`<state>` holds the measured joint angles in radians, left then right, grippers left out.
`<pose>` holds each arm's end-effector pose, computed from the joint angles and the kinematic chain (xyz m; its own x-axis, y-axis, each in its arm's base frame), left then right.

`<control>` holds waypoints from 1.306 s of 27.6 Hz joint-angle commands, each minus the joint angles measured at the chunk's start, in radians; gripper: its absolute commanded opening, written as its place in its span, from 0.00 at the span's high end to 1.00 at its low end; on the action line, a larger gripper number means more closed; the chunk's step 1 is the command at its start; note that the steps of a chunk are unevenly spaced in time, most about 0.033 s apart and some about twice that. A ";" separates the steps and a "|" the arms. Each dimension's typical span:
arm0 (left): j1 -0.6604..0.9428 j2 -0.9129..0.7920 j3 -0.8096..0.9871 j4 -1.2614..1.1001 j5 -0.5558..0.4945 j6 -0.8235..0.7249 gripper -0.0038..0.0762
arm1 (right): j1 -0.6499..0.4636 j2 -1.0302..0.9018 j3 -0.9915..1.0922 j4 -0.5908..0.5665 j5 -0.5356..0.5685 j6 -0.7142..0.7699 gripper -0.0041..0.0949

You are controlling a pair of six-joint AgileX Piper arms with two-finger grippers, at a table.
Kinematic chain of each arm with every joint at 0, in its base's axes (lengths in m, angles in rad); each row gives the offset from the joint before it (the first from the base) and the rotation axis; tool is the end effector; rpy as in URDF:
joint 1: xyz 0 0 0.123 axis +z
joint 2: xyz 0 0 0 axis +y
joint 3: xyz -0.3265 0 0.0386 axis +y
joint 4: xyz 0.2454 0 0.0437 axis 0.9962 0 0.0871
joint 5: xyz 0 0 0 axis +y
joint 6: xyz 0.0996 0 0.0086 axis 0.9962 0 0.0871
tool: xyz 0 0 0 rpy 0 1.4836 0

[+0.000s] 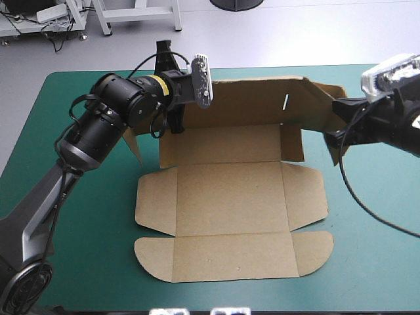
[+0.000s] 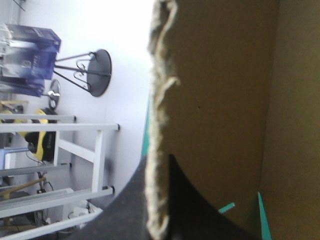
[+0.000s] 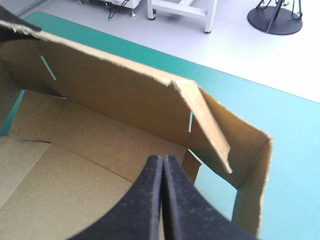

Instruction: Fold the box

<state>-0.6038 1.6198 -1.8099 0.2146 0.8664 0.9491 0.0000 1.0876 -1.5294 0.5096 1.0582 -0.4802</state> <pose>0.3137 -0.1966 0.4825 0.1892 0.9319 -0.3094 0.6060 0.1371 0.7836 0.1663 0.0425 0.5335 -0.3619 -0.1911 -0.9124 -0.4661 0.8847 -0.0004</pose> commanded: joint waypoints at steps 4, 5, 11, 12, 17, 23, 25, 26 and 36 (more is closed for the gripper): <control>-0.007 -0.088 0.224 0.113 -0.236 -0.096 0.96 | 0.004 0.144 -0.173 0.030 0.029 -0.009 0.98; -0.007 -0.104 0.269 0.137 -0.288 -0.122 0.96 | 0.004 0.162 -0.189 0.030 0.034 -0.009 0.98; -0.007 -0.206 0.489 0.359 -0.529 -0.283 0.96 | 0.004 0.250 -0.263 0.030 0.041 -0.009 0.98; -0.007 -0.219 0.517 0.403 -0.556 -0.288 0.96 | 0.004 0.261 -0.272 0.035 0.041 -0.009 0.98; -0.005 -0.286 0.684 0.555 -0.718 -0.291 0.96 | 0.004 0.328 -0.341 0.037 0.071 0.000 0.98; 0.000 -0.299 0.753 0.578 -0.750 -0.324 0.96 | 0.004 0.421 -0.439 0.035 0.132 0.033 0.98; 0.015 -0.299 0.753 0.578 -0.780 -0.336 0.96 | 0.004 0.458 -0.466 0.035 0.135 0.049 0.98; 0.027 -0.299 0.753 0.578 -0.800 -0.338 0.96 | 0.004 0.474 -0.479 0.035 0.138 0.056 0.98; 0.097 -0.297 0.750 0.578 -0.888 -0.373 0.96 | 0.004 0.734 -0.613 0.087 0.198 0.138 0.98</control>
<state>-0.5060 1.3582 -1.0303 0.7896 0.0785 0.5904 0.0006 1.8346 -2.1075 0.5383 1.2464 -0.3473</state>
